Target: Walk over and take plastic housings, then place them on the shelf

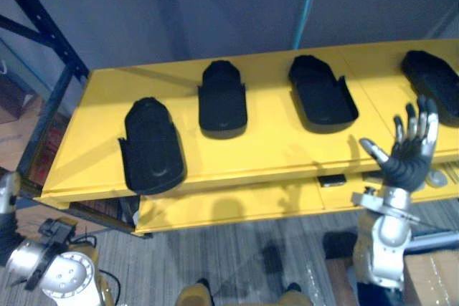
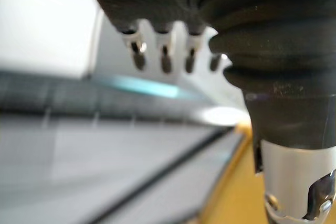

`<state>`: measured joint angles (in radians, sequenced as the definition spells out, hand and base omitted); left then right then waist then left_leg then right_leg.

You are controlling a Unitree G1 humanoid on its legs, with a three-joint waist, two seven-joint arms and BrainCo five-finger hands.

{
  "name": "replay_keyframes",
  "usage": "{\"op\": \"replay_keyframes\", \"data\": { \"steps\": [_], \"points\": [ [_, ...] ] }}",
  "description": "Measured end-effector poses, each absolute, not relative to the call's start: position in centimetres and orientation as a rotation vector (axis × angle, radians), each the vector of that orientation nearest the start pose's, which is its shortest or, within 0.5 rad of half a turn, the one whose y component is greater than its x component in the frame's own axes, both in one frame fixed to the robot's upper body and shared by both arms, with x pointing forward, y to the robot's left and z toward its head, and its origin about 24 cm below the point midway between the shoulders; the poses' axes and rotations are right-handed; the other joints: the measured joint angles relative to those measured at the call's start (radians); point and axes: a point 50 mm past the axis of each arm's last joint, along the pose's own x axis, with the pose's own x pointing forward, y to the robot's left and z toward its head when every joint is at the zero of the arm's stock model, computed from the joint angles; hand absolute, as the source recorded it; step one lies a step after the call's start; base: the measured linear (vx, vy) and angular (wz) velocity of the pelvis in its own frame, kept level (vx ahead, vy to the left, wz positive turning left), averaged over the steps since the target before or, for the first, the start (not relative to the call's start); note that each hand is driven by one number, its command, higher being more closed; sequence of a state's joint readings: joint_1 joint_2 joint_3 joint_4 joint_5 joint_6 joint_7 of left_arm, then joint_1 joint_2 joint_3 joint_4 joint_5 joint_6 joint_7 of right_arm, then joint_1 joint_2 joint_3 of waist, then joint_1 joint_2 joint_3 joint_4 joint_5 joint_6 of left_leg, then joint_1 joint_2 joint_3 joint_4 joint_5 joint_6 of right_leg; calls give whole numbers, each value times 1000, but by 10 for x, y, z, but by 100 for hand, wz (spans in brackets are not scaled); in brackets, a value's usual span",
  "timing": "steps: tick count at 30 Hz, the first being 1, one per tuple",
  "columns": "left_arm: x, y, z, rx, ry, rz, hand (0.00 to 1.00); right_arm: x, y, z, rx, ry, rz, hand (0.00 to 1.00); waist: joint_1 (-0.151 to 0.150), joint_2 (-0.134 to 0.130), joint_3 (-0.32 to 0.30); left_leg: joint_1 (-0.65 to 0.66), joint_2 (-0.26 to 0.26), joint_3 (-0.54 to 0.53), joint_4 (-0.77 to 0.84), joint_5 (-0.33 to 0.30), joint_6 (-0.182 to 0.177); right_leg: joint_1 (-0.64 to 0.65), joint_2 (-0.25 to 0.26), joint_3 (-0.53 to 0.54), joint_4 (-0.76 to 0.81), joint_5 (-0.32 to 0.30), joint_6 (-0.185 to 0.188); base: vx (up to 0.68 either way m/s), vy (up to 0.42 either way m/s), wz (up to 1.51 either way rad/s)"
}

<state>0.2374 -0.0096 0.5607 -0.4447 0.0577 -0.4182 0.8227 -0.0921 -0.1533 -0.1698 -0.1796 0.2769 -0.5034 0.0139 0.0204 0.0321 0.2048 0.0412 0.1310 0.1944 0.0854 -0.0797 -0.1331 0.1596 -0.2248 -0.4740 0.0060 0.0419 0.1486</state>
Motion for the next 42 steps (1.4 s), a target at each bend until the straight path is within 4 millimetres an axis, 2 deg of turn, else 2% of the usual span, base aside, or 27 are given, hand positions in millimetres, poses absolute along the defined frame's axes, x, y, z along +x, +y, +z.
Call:
{"op": "replay_keyframes", "data": {
  "steps": [2, 3, 5, 7, 8, 9, 10, 11, 12, 13, 15, 19, 21, 25, 29, 31, 34, 37, 39, 42],
  "points": [
    [117, 296, 123, 133, -660, 1363, 0, 249, -185, 171, 89, -847, 46, 0, 21, 2, -3, 12, -1, -32, -49, 35, -3, 14, 7, -32, 0, 0, 0, -22, -61, 58],
    [118, 300, 113, 148, -593, 1370, 0, 255, -170, 177, 88, -846, 130, 0, 41, -3, -18, 11, -3, -56, -82, 57, -3, 18, 13, -58, 1, 0, -1, -33, -46, 69],
    [112, 307, 94, 189, -481, 1387, 0, 264, -151, 179, 96, -823, 219, 0, 73, -21, -40, 13, -7, -89, -133, 94, -1, 18, 15, -83, 4, -1, -2, -14, -28, 64],
    [96, 320, 59, 240, -275, 1422, 0, 275, -134, 175, 93, -771, 302, 0, 109, -44, -51, 15, -14, -120, -165, 123, 4, 18, 8, -102, 21, -2, -4, 15, 1, 54],
    [89, 324, 46, 248, -204, 1438, 0, 277, -130, 174, 90, -761, 328, 0, 114, -49, -53, 14, -18, -127, -165, 125, 5, 18, 4, -102, 28, -3, -5, 7, 44, 37],
    [74, 329, 18, 234, -48, 1460, 0, 278, -123, 172, 80, -745, 386, 0, 115, -55, -57, 13, -25, -136, -165, 128, 8, 19, -6, -102, 43, -7, -10, -6, 55, 22],
    [65, 331, 5, 222, 31, 1466, 0, 279, -119, 172, 74, -738, 420, 0, 116, -59, -59, 14, -29, -136, -165, 128, 8, 19, -10, -102, 47, -7, -11, -11, 68, 17],
    [47, 332, -21, 178, 172, 1469, 0, 278, -111, 170, 56, -721, 493, 0, 116, -71, -67, 14, -37, -135, -165, 128, 9, 19, -17, -101, 48, -9, -14, -8, 42, 2],
    [32, 327, -44, 119, 306, 1445, 0, 277, -104, 166, 40, -691, 572, 0, 116, -79, -72, 15, -39, -133, -166, 128, 9, 19, -20, -99, 49, -10, -16, -14, 30, -2],
    [26, 324, -54, 83, 366, 1424, 0, 277, -102, 164, 35, -672, 611, 0, 116, -83, -74, 15, -39, -131, -166, 128, 9, 18, -21, -98, 49, -11, -16, -37, 4, -6],
    [10, 309, -87, -37, 557, 1318, 0, 277, -95, 152, -24, -589, 754, 0, 112, -89, -78, 12, -38, -123, -172, 127, 8, 17, -20, -91, 49, -19, -20, -89, -19, -9],
    [-2, 280, -123, -243, 784, 1131, 0, 274, -95, 137, -130, -493, 907, 0, 101, -92, -79, 20, -14, -27, -173, 118, 5, 7, -15, -57, 47, -39, -30, -85, -31, -19],
    [-5, 258, -140, -334, 921, 968, 0, 273, -100, 135, -194, -470, 970, 0, 98, -95, -76, 27, 0, 8, -173, 129, -3, -6, -4, -15, 47, -56, -30, -74, -44, -34],
    [-11, 229, -156, -416, 1084, 741, 0, 265, -108, 136, -329, -440, 1110, 0, 68, -92, -75, 28, 32, 38, -174, 144, -16, -27, 19, 12, 51, -60, -25, -46, -66, -23],
    [-6, 231, -160, -390, 1140, 643, 0, 247, -101, 132, -385, -364, 1328, 0, 52, -106, -79, 30, 58, 68, -174, 154, -30, -49, 40, 38, 55, -59, -24, 15, -41, -21],
    [8, 236, -160, -381, 1115, 615, 0, 233, -86, 118, -367, -274, 1465, 0, 46, -108, -81, 31, 62, 77, -173, 158, -33, -55, 44, 48, 58, -59, -25, 26, -25, -12],
    [26, 243, -157, -342, 1057, 584, 0, 220, -68, 101, -342, -187, 1573, 0, 49, -108, -81, 32, 62, 78, -173, 159, -33, -55, 49, 51, 58, -59, -25, 5, -6, -2],
    [34, 243, -156, -332, 1038, 579, 0, 218, -56, 93, -338, -171, 1579, 0, 50, -105, -79, 30, 62, 75, -173, 160, -32, -56, 49, 51, 59, -59, -25, -6, -1, 1],
    [39, 240, -157, -323, 1044, 556, 0, 228, -50, 81, -347, -142, 1513, 0, 53, -97, -73, 25, 62, 64, -173, 163, -31, -57, 49, 44, 68, -62, -29, -29, -6, 9],
    [46, 236, -158, -325, 1040, 535, 0, 245, -46, 76, -377, -157, 1398, 0, 70, -87, -51, 14, 64, 55, -172, 168, -28, -74, 45, 39, 97, -81, -35, -50, -8, 10]
  ]
}}
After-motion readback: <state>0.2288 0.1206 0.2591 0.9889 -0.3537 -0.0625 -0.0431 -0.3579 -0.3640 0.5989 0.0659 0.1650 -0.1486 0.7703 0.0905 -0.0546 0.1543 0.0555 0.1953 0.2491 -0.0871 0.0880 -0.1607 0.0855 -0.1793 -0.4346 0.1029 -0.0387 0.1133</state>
